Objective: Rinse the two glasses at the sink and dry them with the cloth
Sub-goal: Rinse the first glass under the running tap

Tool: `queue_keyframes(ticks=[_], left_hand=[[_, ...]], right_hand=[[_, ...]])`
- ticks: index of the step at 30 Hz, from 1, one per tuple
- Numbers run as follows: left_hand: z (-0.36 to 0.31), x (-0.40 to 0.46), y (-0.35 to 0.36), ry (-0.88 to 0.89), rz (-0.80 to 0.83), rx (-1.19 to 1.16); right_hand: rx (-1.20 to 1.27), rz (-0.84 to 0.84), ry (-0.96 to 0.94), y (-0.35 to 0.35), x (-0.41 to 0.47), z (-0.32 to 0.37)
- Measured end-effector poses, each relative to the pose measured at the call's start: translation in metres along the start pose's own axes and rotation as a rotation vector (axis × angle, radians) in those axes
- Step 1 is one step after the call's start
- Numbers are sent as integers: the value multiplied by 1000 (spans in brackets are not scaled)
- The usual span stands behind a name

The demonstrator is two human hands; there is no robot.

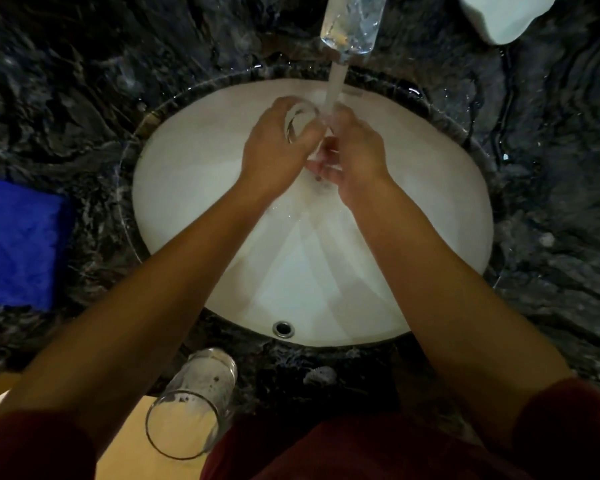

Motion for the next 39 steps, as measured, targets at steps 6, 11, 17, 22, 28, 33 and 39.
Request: queue_keyframes(ticks=[6,11,17,22,28,33,39], left_hand=[[0,5,1,30,139,-159],[-18,5,12,-171,57,-344],[-3,20,26,-492,-33,-569],[0,30,22,-504,-124,-436],[-18,4,21,-263,-118,-207],[-6,-2,23,-184,-50,-221],[1,9,20,-195,318,-579]], right_hand=[[77,151,291,9,15,-18],[39,176,269,9,12,-22],[-36,35,-34,3,0,-17],[-328,-66,-589,1,-30,-4],[-351,-22,-323,6,-12,6],[-414,90,-34,8,-6,9],[-254,511,275,16,-15,13]])
Point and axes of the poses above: each hand's wrist, its own x-axis towards the middle knuckle, its own y-axis out of the palm, z = x × y, the point moved 7 cm from there along x, towards the middle knuckle, and after that the axes turned 12 degrees about x, right-handed, at the moved point
